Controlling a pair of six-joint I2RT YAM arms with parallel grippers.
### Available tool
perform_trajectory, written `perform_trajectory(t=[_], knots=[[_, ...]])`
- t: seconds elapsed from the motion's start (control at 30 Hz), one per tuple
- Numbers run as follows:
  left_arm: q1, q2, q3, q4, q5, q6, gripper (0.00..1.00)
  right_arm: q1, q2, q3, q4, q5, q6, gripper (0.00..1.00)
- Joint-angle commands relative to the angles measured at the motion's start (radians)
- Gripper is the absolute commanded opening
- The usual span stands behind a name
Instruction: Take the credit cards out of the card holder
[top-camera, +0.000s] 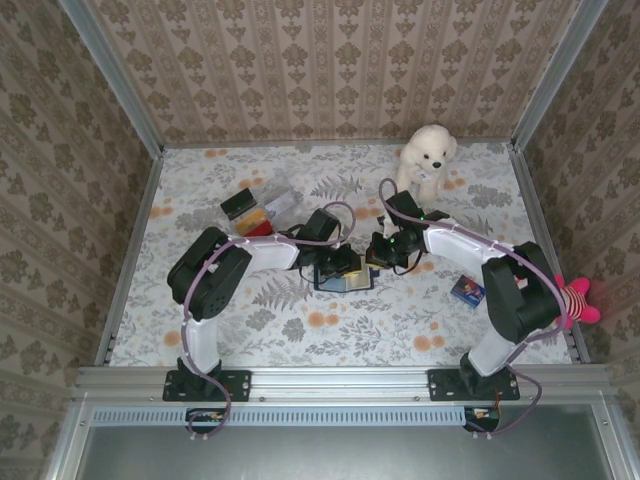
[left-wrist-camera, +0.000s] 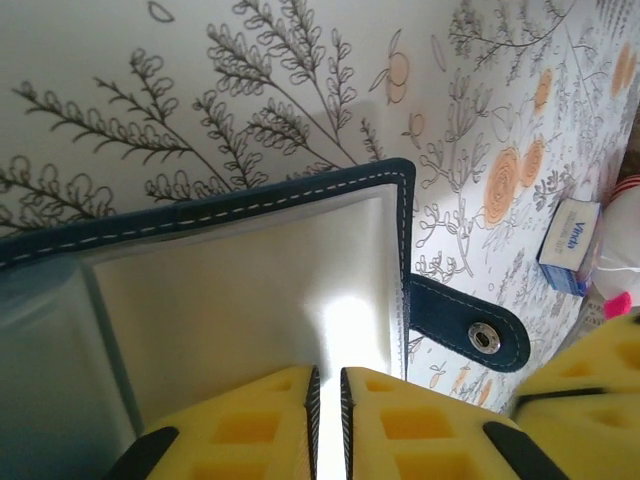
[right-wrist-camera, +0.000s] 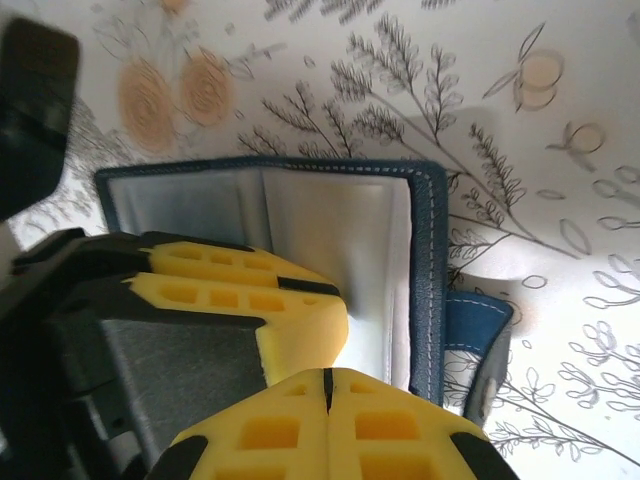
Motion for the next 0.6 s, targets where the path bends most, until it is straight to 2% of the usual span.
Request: perform_trajectory(t=[0.0, 0.27, 0.43, 0.57], knots=[[-0.010, 0.007, 0.004, -0.045, -0.014, 0.010, 0.14, 0.017, 0.040, 0.040, -0.009, -0.033, 0.005, 0.00], [-0.009, -0.094, 0.007, -0.117, -0.039, 0.024, 0.14, 0.018, 0.100, 0.045, -0.006, -0.018, 0.013, 0.00], [-0.007, -0.196, -0.002, -0.291, -0.162, 0.088, 0.23, 0.018, 0.127, 0.047, -0.005, -0.006, 0.012, 0.00], [0.017, -0.262, -0.035, -0.390, -0.227, 0.104, 0.35, 0.018, 0.145, 0.058, -0.007, -0.007, 0.006, 0.00]])
